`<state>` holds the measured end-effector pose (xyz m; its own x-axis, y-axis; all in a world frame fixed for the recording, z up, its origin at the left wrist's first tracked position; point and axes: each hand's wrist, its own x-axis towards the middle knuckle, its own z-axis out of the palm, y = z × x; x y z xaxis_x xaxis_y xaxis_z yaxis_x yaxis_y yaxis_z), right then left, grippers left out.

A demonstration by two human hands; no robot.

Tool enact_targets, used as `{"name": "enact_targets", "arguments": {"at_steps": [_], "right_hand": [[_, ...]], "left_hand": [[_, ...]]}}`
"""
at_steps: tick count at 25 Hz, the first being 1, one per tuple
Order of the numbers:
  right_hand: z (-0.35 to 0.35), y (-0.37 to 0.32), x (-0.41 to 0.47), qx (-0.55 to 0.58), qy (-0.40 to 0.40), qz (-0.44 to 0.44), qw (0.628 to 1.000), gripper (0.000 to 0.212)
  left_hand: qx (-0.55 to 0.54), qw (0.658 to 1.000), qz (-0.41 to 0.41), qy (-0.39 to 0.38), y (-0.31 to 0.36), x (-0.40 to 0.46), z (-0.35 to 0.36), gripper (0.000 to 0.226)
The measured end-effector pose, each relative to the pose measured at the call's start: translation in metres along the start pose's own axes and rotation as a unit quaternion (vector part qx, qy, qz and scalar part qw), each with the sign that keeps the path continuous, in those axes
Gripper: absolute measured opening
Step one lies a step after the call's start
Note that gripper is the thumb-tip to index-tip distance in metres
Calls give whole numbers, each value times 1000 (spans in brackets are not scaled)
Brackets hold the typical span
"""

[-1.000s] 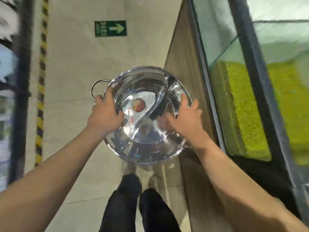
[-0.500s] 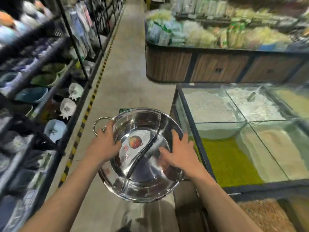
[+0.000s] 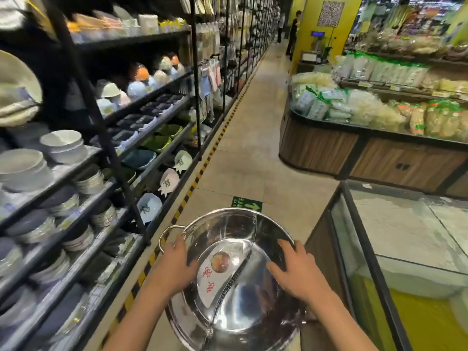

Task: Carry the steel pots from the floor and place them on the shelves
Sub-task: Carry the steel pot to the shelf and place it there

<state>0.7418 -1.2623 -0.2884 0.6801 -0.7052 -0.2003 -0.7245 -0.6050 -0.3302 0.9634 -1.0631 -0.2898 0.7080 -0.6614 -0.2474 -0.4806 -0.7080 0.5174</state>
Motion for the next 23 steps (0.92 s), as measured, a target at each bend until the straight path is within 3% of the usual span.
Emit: {"name": "enact_targets", "arguments": {"at_steps": [5,11,15,20,23], "right_hand": [[26,-74,34,-27,-59,-113,992,61],[59,-162,70,-60,-139,-291,944,59],[90,-207,64,-82,-202,-395,893,62],[136,-249,20,-127,-279,-513,802,62],[163,-281,-40,-160,-314,-579,735,67]], "left_hand": [[-43,991,-112,59,-77,-32,-22,73],[-125,939,-277,161,-132,-104,-26,73],[-170,869,-409,219,-134,-175,-7,76],[-222,778,-510,292,-116,-270,40,73],[-250,703,-572,341,-105,-337,65,77]]}}
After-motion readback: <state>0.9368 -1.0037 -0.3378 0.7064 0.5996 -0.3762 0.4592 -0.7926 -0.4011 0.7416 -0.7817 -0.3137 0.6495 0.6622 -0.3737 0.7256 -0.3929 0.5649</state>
